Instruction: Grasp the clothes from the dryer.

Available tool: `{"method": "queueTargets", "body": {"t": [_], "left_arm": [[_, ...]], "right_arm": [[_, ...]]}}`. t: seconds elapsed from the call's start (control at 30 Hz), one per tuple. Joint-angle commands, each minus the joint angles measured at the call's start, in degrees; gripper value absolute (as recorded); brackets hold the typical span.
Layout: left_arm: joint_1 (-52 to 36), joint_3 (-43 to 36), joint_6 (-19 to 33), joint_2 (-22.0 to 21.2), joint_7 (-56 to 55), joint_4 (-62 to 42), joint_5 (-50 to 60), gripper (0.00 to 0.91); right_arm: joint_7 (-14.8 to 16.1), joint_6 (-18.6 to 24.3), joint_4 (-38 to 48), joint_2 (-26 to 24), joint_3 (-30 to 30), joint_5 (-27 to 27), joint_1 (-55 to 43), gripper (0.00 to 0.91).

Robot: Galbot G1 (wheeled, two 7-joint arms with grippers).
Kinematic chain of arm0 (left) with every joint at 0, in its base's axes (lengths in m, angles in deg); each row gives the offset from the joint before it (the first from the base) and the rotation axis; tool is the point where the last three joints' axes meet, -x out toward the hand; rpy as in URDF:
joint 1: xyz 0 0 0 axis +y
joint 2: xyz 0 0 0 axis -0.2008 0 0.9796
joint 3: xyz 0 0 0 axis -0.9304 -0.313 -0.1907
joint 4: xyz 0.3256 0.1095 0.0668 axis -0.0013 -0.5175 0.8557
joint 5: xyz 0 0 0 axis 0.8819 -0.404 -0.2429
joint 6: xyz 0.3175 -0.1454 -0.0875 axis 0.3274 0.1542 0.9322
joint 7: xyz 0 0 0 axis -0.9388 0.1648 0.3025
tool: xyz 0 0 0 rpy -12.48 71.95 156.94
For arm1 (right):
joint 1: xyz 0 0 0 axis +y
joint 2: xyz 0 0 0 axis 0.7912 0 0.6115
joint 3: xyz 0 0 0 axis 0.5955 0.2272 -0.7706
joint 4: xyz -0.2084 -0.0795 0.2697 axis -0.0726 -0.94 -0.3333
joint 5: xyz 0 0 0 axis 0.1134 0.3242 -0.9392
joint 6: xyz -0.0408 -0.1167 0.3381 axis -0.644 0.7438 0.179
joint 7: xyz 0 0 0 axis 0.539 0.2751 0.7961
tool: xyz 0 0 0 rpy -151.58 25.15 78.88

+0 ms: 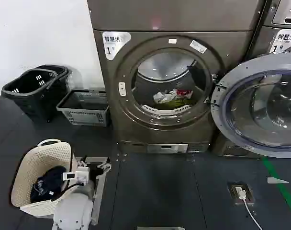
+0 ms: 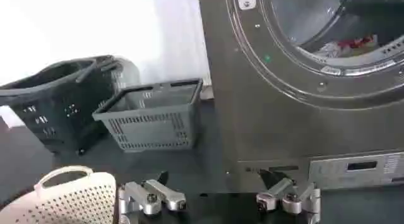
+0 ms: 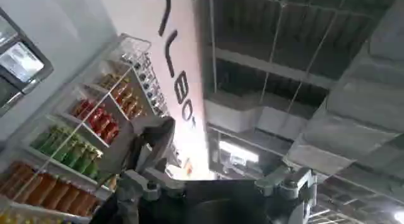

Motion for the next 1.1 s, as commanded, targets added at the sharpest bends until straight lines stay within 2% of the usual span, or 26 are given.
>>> {"method": "queueTargets", "body": {"t": [0.03, 0.1, 0.37, 1.1], "left_arm": [[0.1, 0.0, -2.8, 0.1, -0.1, 0.2, -0.2, 0.907], [0.1, 0.0, -2.8, 0.1, -0.1, 0.2, -0.2, 0.907], [0.6, 0.1, -2.8, 0.3, -0.1, 0.8, -0.1, 0.907], [0.6, -0.2, -2.8, 0.4, 0.2, 1.1, -0.7, 0.907]], "right_arm": [[-0.6, 0.7, -0.1, 0.0, 0.2, -0.5, -0.1, 0.907], [-0.7, 2.1, 0.6, -0.1, 0.8, -1.1, 0.1, 0.907], [-1.2, 2.7, 1.1, 0.1, 1.1, -0.9, 0.3, 0.907], [-2.1, 2.6, 1.9, 0.0, 1.0, -0.9, 0.3, 0.907]]}}
